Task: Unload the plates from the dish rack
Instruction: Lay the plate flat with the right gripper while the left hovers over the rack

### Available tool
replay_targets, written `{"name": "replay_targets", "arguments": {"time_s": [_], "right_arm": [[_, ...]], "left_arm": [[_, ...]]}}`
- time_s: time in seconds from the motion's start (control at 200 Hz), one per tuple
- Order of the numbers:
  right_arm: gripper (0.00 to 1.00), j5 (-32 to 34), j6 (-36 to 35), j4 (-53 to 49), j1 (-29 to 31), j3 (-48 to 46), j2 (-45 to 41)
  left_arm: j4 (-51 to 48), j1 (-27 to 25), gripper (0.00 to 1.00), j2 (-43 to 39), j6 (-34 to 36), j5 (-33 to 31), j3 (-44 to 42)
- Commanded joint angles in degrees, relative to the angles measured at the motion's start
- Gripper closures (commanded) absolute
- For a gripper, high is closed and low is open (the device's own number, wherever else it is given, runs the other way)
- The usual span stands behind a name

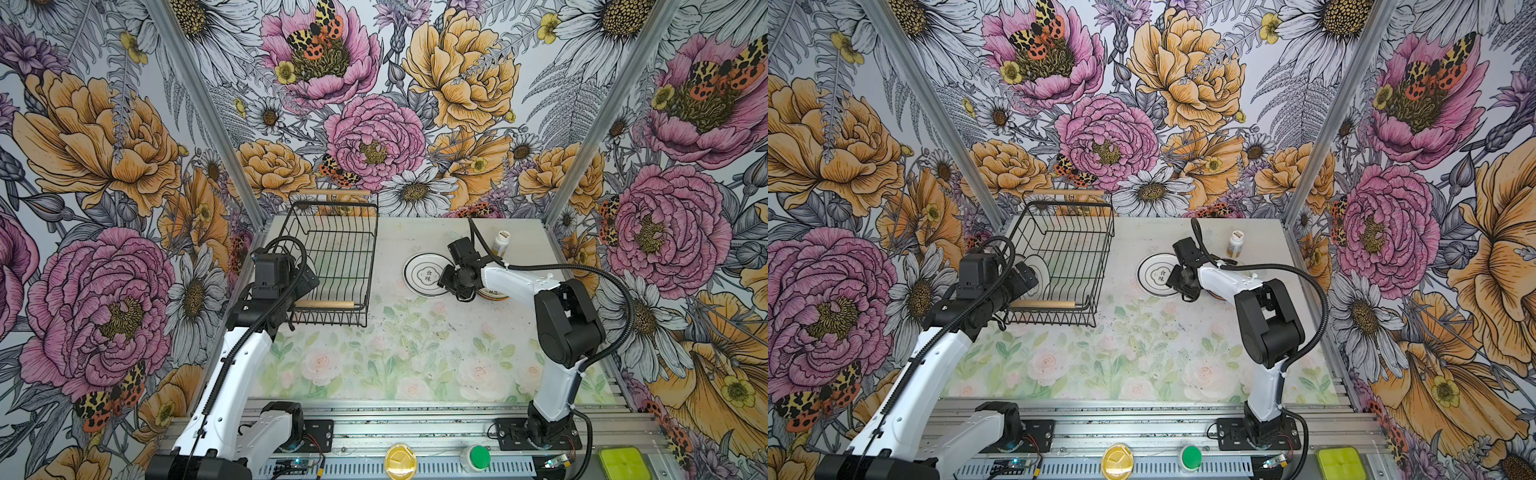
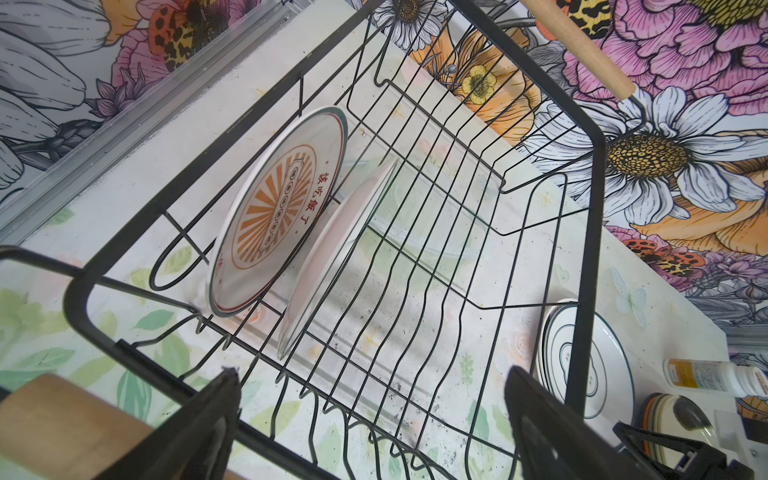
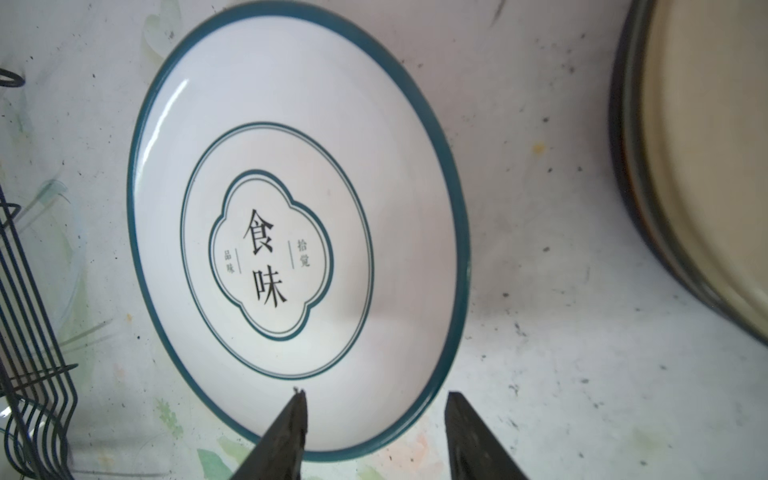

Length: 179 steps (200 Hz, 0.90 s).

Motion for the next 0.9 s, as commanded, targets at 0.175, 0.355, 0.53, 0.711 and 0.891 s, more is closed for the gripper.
{"name": "replay_targets", "arguments": {"time_s": [0.175,0.355,0.53,0.711,0.891], "right_arm": [[0.45,1.8,-2.1,-1.9,0.5,2.9,1.9],[0.44,3.5,-3.5,-3.8,0.5,2.7,1.1],[0.42,4.1,-4.2,-3.9,0.5,2.3,1.4],[0.42,4.4,-5.4,-4.1,0.4,4.5,3.5],[0.42,4.7,-6.3,-4.4,0.3,6.7,6.0]], "left_arm": [[0.9,0.5,0.01,0.0,1.4,1.1,-0.8],[0.9,0.6,0.01,0.1,2.2,1.5,-0.7],[0.3,0.6,0.01,0.8,3.9,1.7,0.2],[-0.9,0.8,0.01,1.7,4.7,1.4,1.4],[-1.5,1.2,0.01,2.6,5.2,1.0,2.0]]}}
